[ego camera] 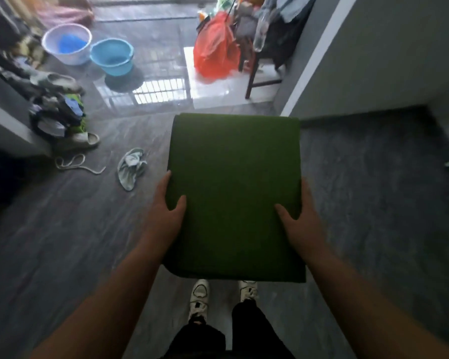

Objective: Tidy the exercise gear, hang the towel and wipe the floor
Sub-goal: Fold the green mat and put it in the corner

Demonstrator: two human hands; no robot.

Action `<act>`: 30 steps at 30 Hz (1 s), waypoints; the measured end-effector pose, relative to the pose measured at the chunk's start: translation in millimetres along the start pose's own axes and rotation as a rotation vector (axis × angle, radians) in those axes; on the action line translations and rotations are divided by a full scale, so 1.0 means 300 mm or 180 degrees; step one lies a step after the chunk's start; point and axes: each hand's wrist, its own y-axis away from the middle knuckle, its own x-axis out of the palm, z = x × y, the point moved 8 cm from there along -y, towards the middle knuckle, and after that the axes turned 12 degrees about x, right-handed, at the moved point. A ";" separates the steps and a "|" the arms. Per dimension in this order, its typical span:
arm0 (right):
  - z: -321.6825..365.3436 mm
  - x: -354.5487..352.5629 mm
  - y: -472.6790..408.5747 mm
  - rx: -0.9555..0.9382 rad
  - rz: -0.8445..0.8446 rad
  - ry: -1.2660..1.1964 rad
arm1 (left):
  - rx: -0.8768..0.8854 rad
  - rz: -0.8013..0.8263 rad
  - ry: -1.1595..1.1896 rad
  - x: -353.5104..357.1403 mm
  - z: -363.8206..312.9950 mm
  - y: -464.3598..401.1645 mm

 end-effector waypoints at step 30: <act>-1.172 -1.733 0.492 0.1014 -0.2807 -0.1830 | 0.1844 0.2690 0.0020 1.883 -1.341 0.637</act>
